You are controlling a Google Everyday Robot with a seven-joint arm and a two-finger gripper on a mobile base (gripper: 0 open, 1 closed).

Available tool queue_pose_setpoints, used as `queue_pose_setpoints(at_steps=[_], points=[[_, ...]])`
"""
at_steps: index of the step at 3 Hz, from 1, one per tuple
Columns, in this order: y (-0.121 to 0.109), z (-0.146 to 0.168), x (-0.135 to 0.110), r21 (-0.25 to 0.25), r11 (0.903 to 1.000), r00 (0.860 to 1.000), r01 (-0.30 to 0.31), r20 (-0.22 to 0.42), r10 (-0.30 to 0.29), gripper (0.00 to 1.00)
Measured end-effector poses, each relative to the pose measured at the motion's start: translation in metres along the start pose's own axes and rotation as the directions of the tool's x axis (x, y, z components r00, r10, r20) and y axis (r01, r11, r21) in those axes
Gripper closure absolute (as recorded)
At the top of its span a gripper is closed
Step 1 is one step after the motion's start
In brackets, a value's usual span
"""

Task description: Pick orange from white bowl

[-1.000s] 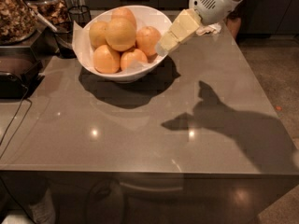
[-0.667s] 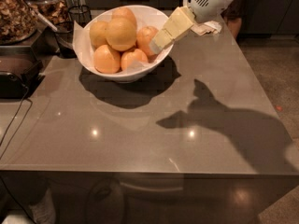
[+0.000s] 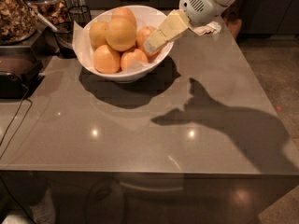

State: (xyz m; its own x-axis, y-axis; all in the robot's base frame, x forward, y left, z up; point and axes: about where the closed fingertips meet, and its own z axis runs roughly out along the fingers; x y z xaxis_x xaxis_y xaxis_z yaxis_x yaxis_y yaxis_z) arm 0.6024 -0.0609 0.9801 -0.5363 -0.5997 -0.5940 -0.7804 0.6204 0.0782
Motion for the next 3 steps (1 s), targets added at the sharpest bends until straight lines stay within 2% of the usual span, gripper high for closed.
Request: queue_pose_setpoints(at_steps=[1, 2, 3], points=[[0.013, 0.017, -0.013, -0.049, 0.9988, 0.997, 0.001, 0.072, 0.002, 0.0], [0.014, 0.018, -0.015, -0.049, 0.9988, 0.997, 0.002, 0.08, 0.002, 0.0], [0.015, 0.022, -0.03, -0.026, 0.9997, 0.991, 0.003, 0.133, 0.0, 0.0]])
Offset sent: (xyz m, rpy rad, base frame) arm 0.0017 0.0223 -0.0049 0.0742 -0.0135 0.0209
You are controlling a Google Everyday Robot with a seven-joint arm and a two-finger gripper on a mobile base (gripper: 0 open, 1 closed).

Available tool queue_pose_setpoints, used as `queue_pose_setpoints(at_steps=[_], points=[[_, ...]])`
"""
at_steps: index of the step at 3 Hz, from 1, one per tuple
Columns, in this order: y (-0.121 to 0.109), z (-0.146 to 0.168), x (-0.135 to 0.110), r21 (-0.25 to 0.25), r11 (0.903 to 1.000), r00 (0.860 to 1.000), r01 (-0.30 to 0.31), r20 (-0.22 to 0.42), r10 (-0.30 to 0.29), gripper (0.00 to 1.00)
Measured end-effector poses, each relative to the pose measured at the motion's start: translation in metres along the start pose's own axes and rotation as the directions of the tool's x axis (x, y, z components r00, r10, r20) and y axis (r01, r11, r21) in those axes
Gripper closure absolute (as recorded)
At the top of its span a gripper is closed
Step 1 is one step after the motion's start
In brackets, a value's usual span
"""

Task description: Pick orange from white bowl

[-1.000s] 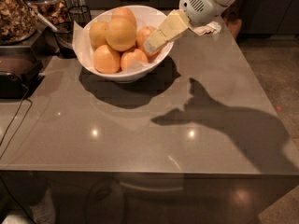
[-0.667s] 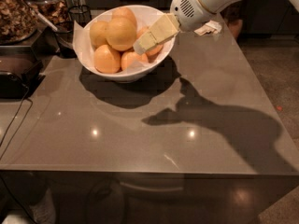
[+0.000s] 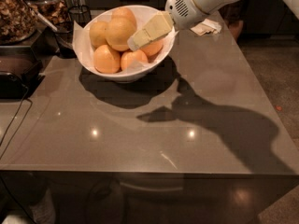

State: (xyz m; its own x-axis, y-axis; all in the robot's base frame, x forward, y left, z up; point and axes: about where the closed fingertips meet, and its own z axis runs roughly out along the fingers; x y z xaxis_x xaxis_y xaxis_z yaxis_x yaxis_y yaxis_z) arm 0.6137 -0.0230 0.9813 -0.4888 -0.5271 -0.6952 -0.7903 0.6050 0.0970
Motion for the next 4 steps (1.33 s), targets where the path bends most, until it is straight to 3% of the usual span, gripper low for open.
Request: queue_pose_setpoints(at_steps=[1, 2, 4], points=[[0.002, 0.013, -0.025, 0.014, 0.9998, 0.996, 0.016, 0.09, -0.017, 0.0], [0.003, 0.025, -0.042, 0.017, 0.9991, 0.991, 0.039, 0.13, -0.041, 0.0], [0.009, 0.052, -0.064, -0.005, 0.9946, 0.987, 0.103, 0.125, -0.102, 0.0]])
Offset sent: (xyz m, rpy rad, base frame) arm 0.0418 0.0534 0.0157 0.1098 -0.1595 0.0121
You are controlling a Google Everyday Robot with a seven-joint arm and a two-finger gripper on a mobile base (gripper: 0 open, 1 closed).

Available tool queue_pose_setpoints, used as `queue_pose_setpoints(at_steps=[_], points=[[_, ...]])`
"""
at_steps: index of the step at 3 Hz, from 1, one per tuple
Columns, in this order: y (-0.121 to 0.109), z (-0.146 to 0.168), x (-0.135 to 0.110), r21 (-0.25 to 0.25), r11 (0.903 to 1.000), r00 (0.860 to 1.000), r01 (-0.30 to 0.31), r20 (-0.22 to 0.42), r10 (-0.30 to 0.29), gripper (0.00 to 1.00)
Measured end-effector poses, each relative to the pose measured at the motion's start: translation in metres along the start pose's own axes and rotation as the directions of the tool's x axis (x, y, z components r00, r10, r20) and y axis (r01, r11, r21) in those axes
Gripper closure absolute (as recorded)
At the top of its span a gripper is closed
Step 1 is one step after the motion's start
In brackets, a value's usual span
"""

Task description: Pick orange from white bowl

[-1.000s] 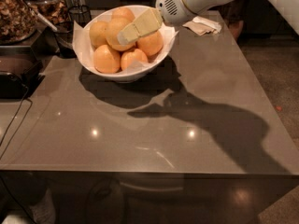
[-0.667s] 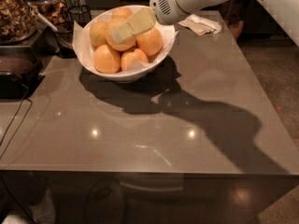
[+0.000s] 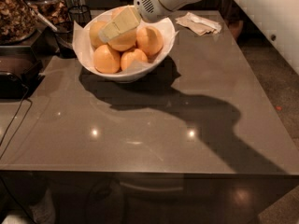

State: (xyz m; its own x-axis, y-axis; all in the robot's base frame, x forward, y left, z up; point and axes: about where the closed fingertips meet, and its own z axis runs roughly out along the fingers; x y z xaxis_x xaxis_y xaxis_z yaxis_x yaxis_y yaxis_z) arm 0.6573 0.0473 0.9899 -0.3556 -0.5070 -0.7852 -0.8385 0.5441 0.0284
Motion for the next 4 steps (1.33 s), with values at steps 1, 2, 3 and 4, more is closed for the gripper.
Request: queue_pose_setpoints(at_steps=[1, 2, 3, 4], points=[[-0.005, 0.009, -0.006, -0.009, 0.9998, 1.0, 0.017, -0.002, -0.017, 0.0], [-0.013, 0.014, -0.005, -0.002, 0.9999, 1.0, 0.014, -0.007, -0.014, 0.0], [-0.023, 0.018, 0.0, 0.004, 1.0, 1.0, 0.0, -0.017, 0.0, 0.0], [-0.027, 0.026, 0.003, -0.005, 1.0, 1.0, -0.009, -0.03, 0.008, 0.0]])
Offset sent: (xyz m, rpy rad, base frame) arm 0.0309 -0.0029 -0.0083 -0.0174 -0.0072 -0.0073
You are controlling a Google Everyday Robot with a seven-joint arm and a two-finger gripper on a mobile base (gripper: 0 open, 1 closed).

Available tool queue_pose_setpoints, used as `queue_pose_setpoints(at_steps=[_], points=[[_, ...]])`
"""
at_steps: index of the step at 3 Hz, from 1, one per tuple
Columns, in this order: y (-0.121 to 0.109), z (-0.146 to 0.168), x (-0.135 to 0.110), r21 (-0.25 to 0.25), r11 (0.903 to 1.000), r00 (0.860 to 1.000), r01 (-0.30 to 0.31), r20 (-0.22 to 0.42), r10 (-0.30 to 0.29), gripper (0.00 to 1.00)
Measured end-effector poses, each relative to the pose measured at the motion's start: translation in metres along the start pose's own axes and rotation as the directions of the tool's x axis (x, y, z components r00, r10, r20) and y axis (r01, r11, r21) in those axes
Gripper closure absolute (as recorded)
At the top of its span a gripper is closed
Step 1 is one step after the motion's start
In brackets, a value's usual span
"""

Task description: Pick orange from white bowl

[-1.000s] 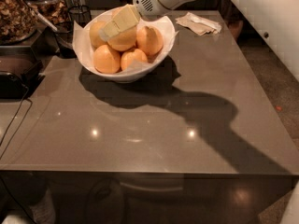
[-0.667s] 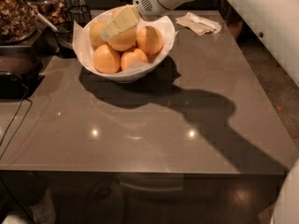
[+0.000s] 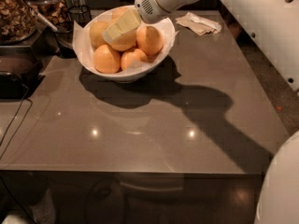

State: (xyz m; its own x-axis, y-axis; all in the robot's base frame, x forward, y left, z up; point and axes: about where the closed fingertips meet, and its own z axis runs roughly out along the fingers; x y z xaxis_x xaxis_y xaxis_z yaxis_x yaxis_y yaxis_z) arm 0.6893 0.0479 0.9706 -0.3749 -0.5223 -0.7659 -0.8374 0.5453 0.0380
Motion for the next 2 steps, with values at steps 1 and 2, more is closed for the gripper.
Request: queue_pose_setpoints(at_steps=[1, 2], points=[[0.0048, 0.0165, 0.0031, -0.047, 0.9989, 1.0, -0.005, -0.027, 0.003, 0.0], [0.0061, 0.0189, 0.0039, -0.054, 0.9985, 1.0, -0.005, -0.029, 0.003, 0.0]])
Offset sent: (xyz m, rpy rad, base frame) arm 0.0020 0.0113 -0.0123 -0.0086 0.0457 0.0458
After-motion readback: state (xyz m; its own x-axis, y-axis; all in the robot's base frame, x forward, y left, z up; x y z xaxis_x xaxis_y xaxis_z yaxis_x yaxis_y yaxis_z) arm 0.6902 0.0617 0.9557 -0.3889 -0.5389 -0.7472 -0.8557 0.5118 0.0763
